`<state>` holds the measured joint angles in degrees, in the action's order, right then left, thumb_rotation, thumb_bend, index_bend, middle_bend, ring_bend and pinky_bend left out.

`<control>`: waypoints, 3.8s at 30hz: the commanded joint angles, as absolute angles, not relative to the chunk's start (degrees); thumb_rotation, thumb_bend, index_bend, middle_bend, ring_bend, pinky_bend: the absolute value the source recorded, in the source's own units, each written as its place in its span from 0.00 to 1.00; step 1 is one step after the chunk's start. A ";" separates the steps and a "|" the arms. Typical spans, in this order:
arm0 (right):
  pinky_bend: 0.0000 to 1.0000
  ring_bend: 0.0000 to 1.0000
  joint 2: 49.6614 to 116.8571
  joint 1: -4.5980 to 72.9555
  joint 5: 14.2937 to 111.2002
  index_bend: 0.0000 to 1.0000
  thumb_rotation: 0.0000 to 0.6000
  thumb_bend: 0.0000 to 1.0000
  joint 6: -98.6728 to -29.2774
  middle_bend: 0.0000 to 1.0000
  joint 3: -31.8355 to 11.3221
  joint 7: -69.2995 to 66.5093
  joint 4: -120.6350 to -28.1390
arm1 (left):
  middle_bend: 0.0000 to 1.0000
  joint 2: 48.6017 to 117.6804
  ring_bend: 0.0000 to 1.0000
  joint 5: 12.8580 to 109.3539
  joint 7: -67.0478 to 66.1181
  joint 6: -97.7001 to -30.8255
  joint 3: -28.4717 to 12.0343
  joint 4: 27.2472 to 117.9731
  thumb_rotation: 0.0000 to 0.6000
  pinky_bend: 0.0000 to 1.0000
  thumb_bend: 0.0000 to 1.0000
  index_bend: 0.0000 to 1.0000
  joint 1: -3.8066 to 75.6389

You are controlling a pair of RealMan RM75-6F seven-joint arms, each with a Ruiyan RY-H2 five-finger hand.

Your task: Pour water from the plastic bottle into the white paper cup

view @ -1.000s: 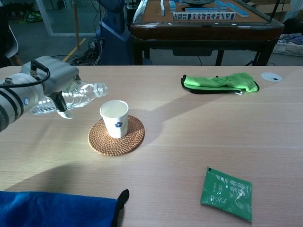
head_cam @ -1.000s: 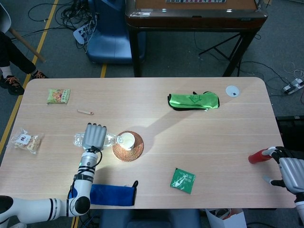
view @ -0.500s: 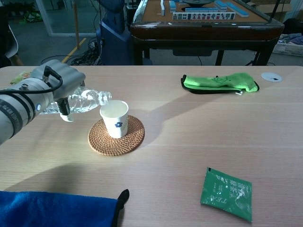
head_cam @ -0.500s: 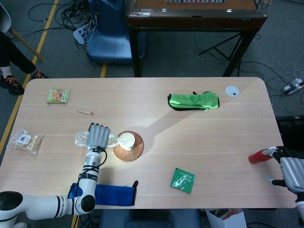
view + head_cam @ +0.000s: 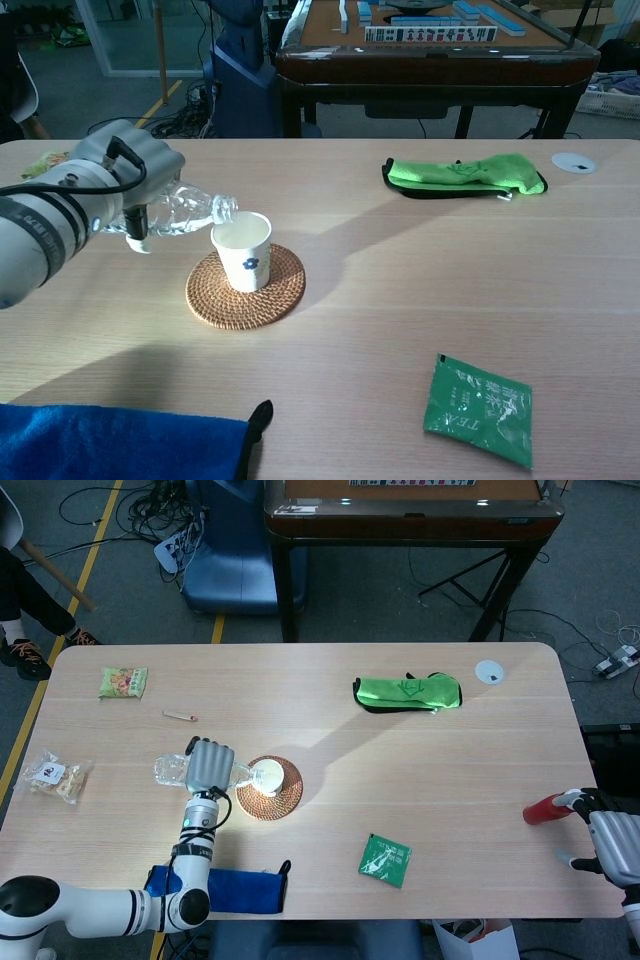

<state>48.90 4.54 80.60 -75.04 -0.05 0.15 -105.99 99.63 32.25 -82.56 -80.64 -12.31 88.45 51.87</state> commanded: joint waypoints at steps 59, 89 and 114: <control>0.24 0.16 48.69 4.63 80.03 0.33 1.00 0.13 -74.71 0.30 -0.21 0.09 -105.91 | 0.83 101.49 0.56 27.30 -85.80 -82.49 -11.83 84.89 1.00 0.46 0.01 0.71 54.61; 0.24 0.16 48.63 4.47 80.26 0.33 1.00 0.13 -75.01 0.30 -0.17 0.24 -106.07 | 0.83 99.75 0.56 27.30 -62.63 -76.40 -17.09 86.76 1.00 0.48 0.02 0.71 50.18; 0.24 0.16 49.03 4.85 79.69 0.33 1.00 0.13 -73.95 0.30 0.01 1.35 -106.31 | 0.83 99.78 0.56 39.63 -20.12 -77.78 -23.84 81.79 1.00 0.49 0.07 0.70 35.10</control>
